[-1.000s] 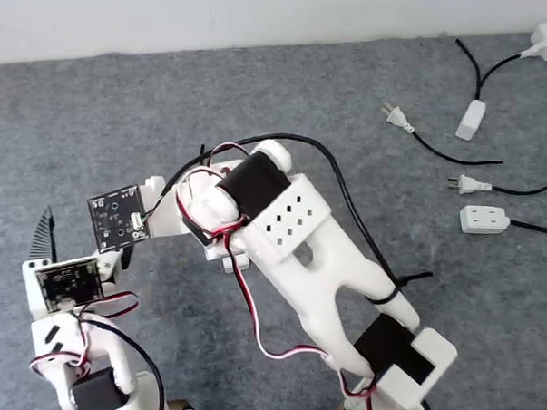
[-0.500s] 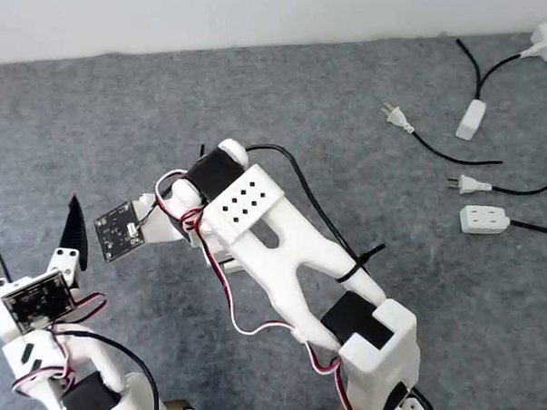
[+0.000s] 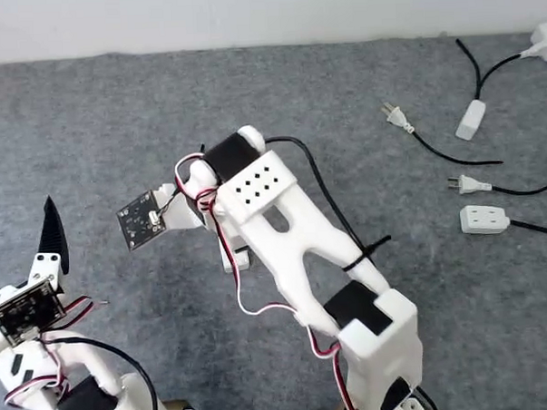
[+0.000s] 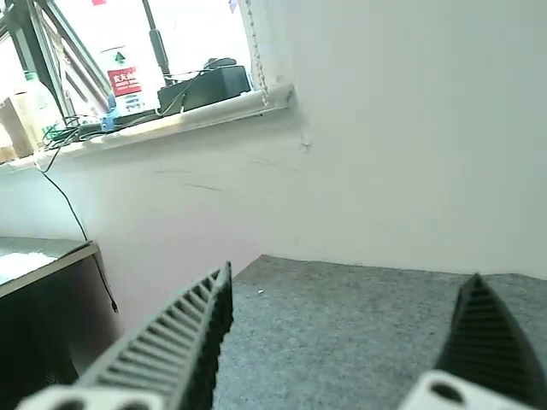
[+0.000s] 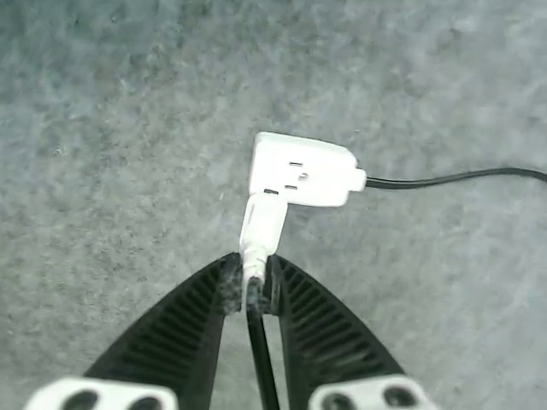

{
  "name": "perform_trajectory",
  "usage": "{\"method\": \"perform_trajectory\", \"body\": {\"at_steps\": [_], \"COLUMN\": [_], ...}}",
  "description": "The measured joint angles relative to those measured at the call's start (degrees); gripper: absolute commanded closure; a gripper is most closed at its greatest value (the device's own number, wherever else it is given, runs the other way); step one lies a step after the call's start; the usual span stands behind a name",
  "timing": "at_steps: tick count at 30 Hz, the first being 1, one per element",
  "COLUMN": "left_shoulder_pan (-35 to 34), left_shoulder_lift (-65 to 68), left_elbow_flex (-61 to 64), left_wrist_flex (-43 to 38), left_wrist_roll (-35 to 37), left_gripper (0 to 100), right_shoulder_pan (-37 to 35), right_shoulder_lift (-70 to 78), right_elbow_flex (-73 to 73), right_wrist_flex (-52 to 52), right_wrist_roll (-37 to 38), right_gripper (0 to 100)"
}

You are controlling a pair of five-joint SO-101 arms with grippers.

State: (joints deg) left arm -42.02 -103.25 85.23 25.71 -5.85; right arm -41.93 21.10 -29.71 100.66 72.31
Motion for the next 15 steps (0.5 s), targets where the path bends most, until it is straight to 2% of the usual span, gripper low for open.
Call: {"method": "perform_trajectory", "body": {"at_steps": [6,15], "left_shoulder_pan": [0.00,0.00], "left_shoulder_lift": [0.00,0.00], "left_elbow_flex": [0.00,0.00], "left_wrist_flex": [0.00,0.00], "left_wrist_roll": [0.09,0.09], "left_gripper": [60,60], "right_shoulder_pan": [0.00,0.00], "right_shoulder_lift": [4.48,13.36], "right_elbow_flex": [-0.88,-11.69], "right_wrist_flex": [-0.09,-0.09], "right_wrist_roll": [1.05,1.05], "right_gripper": [99.1,99.1]}}
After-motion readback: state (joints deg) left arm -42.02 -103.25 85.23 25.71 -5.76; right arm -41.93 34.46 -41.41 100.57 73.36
